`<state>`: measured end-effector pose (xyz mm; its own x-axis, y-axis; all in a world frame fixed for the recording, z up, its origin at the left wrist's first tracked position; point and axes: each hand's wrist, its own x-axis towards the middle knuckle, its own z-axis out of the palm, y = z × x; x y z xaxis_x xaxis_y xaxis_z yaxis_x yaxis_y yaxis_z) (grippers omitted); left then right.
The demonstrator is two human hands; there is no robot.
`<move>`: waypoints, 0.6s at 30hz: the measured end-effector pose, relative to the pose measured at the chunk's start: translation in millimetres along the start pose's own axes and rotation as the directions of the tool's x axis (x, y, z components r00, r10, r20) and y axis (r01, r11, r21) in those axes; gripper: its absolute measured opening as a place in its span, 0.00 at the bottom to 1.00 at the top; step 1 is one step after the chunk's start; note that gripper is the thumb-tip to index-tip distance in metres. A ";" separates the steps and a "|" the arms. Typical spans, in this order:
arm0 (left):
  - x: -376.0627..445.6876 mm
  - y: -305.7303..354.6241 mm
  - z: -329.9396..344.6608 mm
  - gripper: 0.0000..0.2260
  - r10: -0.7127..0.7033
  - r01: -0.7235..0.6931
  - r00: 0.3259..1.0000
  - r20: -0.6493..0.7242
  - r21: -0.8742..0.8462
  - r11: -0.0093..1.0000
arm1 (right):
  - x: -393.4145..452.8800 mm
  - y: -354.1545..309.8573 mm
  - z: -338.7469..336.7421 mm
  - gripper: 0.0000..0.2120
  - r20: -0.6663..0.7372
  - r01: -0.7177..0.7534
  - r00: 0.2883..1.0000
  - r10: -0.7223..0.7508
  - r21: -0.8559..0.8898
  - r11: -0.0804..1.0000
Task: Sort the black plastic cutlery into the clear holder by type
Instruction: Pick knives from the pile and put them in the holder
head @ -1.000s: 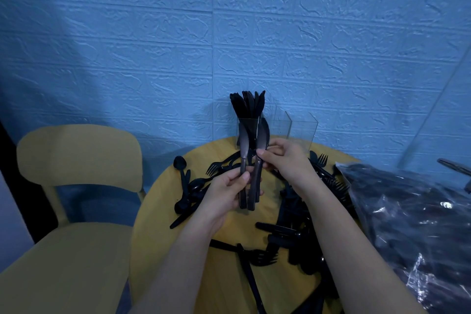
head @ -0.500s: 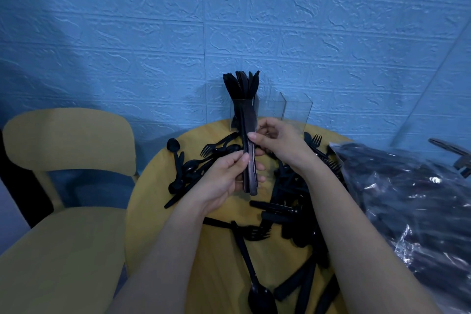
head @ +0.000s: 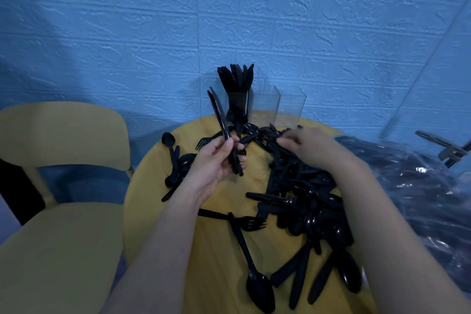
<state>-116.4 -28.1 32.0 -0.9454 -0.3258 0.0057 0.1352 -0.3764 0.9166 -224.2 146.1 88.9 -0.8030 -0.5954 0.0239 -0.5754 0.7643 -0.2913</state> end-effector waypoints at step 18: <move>0.5 -0.3 -0.4 0.06 0.033 -0.032 0.996 -0.082 0.022 0.999 | -15.1 -8.2 38.7 0.23 0.066 0.116 0.990 -0.122 0.088 0.989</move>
<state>-116.8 -28.5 31.5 -0.9128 -0.4083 0.0035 0.1588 -0.3471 0.9243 -201.4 139.2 53.9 -0.7147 -0.6994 -0.0042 -0.6487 0.6651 -0.3700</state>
